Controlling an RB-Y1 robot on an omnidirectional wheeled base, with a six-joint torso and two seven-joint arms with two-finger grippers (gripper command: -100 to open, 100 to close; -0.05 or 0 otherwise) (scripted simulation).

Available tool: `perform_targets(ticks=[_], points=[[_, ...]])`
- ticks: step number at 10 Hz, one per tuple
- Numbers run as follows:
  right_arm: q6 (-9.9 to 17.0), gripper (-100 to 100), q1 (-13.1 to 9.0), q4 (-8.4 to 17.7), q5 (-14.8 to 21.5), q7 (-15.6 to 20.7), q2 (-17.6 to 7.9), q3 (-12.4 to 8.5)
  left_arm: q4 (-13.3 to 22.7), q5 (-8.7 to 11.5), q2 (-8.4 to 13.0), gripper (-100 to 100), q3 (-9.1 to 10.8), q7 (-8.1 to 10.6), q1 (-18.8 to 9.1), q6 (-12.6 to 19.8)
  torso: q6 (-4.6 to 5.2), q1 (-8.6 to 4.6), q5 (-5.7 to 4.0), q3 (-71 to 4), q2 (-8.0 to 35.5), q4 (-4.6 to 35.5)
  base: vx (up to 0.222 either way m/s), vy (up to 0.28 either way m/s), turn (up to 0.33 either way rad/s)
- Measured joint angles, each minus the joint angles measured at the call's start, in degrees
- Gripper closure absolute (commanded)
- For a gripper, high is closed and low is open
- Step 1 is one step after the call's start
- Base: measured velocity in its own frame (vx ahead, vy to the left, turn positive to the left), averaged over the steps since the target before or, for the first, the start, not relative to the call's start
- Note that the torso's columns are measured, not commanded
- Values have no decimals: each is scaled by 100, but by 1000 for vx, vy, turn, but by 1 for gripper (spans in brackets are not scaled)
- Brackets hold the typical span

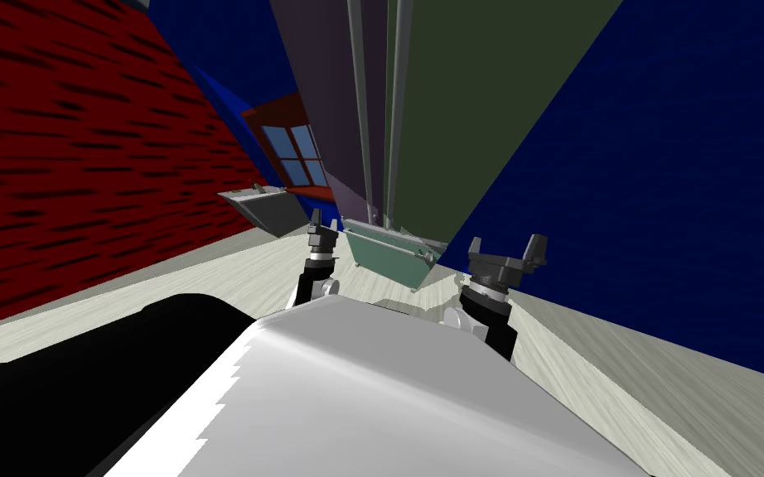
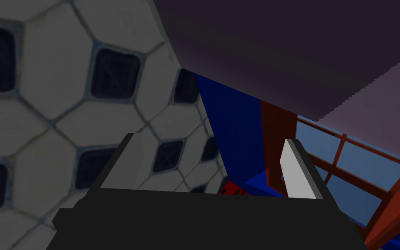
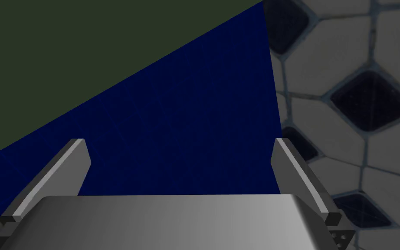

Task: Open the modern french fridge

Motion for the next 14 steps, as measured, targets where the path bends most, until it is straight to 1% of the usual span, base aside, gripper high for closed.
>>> perform_targets(ticks=[1,2,9,10,11,14], points=[[0,0,0,0,0,0,0,0,0,0,0,0,0,0,0,0,0,0,0,-467,232,235,0,0,0],[0,0,0,0,0,0,0,0,0,0,0,0,0,0,0,0,0,0,0,-1200,597,600,0,0,0],[-1,0,0,-2,0,0,0,0,-2,0,0,0,0,0,0,-1,0,0,0,-7073,3539,3537,0,0,0],[-1,0,0,-2,0,0,0,0,-2,0,0,-100,0,0,0,-1,0,0,0,-7919,3962,3960,14,-12,-8],[0,0,0,0,0,0,0,0,37,4,104,-100,9,2,-16,-11,0,-2,0,-8315,4152,4148,14,-35,-18],[0,0,1,1,0,0,1,1,263,-7,464,-100,-25,-17,-34,-170,0,-10,-3,-8459,4222,4225,31,-69,-17]])
